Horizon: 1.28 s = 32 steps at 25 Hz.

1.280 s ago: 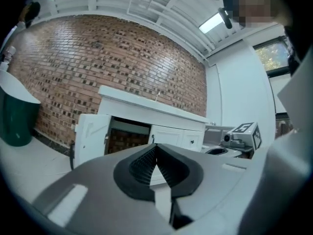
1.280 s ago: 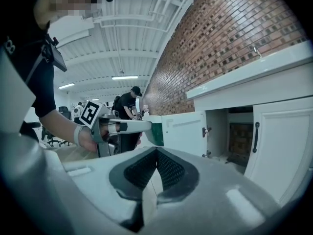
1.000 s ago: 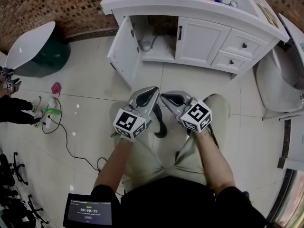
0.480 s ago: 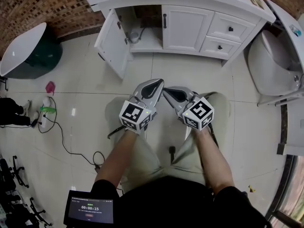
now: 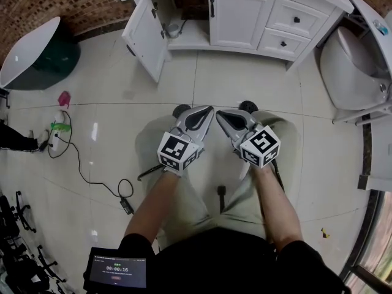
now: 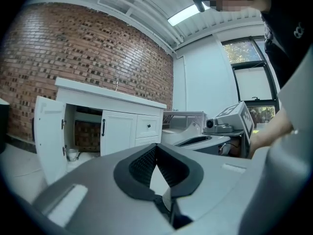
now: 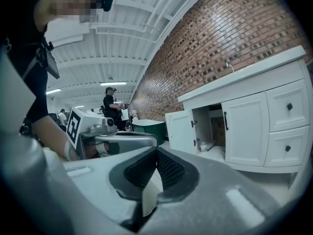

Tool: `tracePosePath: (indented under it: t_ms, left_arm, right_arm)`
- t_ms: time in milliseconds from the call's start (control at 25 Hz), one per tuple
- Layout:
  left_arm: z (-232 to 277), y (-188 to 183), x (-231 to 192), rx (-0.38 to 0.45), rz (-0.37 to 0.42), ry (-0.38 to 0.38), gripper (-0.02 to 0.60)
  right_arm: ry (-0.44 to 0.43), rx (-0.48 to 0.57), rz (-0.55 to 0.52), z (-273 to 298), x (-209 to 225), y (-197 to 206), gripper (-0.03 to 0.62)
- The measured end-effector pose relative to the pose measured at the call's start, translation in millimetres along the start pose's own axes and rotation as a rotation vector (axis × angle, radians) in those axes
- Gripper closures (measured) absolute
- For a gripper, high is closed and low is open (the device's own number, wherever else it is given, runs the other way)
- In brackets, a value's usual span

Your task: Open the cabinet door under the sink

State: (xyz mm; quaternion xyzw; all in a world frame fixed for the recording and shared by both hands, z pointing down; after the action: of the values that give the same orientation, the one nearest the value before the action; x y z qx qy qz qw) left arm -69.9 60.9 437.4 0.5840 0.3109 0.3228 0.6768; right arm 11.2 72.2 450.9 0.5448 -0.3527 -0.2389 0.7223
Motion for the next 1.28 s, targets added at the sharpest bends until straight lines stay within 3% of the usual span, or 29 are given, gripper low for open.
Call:
tracePosePath:
  t_ms: [240,560,880,1280]
  left_arm:
    - [-17.2,11.5,27.9,-0.015,-0.014,-0.026,0.566]
    - [-28.8,29.0,34.0,-0.043,-0.034,0.032,0.566]
    - [-21.2,27.9,34.1,-0.024,-0.059,0.000,0.566]
    - [-27.5,37.4,31.9,-0.042,-0.055,-0.005,0.566]
  right_arm:
    - [0.017,-0.007,0.007,-15.7,-21.1,16.8,0.603]
    - [0.007,-0.058,-0.037,-17.2,-29.2,30.4,0.603]
    - [0.067,-0.008,-0.002,-14.5,-18.7,25.2,0.603]
    - [0.064,-0.055,-0.089,-9.8,-28.1,31.5,0.603]
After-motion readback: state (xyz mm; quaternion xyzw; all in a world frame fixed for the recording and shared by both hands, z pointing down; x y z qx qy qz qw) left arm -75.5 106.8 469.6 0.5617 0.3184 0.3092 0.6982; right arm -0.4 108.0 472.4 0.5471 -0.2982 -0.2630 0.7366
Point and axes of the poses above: the fingertips, and each gripper's own axes: z forward along the fingers, x to its right, y out of its underside, the point moved 5 cm from there along -z, backward along the fingers, and after that the axes turned 4 degrees about z, right-handed, at the moved point
